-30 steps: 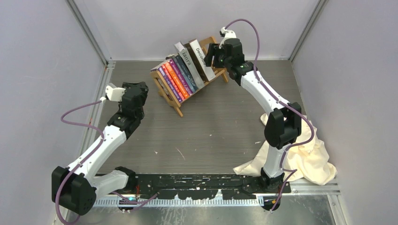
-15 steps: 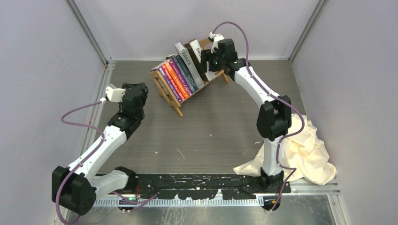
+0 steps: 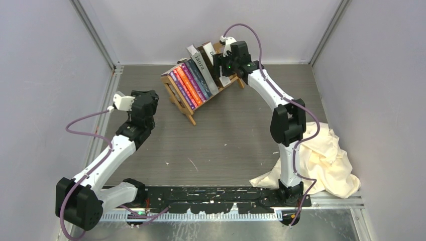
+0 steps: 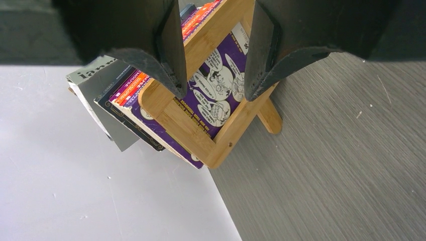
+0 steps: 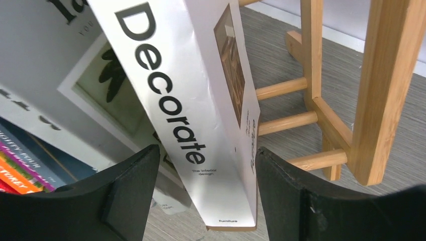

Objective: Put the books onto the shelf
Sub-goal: Adjust the book on the shelf.

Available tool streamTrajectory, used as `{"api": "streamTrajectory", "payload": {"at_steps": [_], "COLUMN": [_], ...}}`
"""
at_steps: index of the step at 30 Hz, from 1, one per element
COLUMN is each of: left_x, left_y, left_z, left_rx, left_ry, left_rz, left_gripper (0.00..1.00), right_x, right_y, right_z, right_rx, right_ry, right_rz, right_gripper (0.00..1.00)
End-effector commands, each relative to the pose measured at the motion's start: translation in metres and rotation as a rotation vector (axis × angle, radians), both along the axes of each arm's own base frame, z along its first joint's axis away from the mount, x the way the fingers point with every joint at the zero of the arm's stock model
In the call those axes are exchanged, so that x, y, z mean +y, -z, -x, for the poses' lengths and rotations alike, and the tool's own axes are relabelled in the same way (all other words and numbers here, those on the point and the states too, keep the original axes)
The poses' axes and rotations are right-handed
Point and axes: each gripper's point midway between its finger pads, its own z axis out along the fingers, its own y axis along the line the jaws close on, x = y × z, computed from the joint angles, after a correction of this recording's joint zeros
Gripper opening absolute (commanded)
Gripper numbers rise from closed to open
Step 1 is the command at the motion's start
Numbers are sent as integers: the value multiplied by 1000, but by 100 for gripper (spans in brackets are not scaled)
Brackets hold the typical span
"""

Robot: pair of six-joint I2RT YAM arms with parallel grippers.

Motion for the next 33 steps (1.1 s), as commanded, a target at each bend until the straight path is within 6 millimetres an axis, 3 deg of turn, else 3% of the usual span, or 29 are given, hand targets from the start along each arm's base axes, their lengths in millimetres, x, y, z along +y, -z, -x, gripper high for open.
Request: {"api": "streamTrajectory", "payload": {"at_steps": [1, 8, 15, 33], "left_x": [10, 12, 11, 11], "left_y": [-11, -5, -5, -1], "left_z": [2, 0, -2, 1], "left_rx": [-43, -30, -29, -20], "left_ry": [-50, -54, -50, -44], "left_rz": [9, 6, 6, 6], "left_gripper": [47, 47, 47, 46], "right_x": [9, 8, 7, 7], "right_y": [-21, -8, -10, -34], "right_z": [-11, -18, -13, -12], "right_rx": [-82, -92, -119, -227], "right_ry": [-32, -42, -53, -57], "right_rz": [-7, 25, 14, -37], "right_gripper": [74, 63, 52, 52]}}
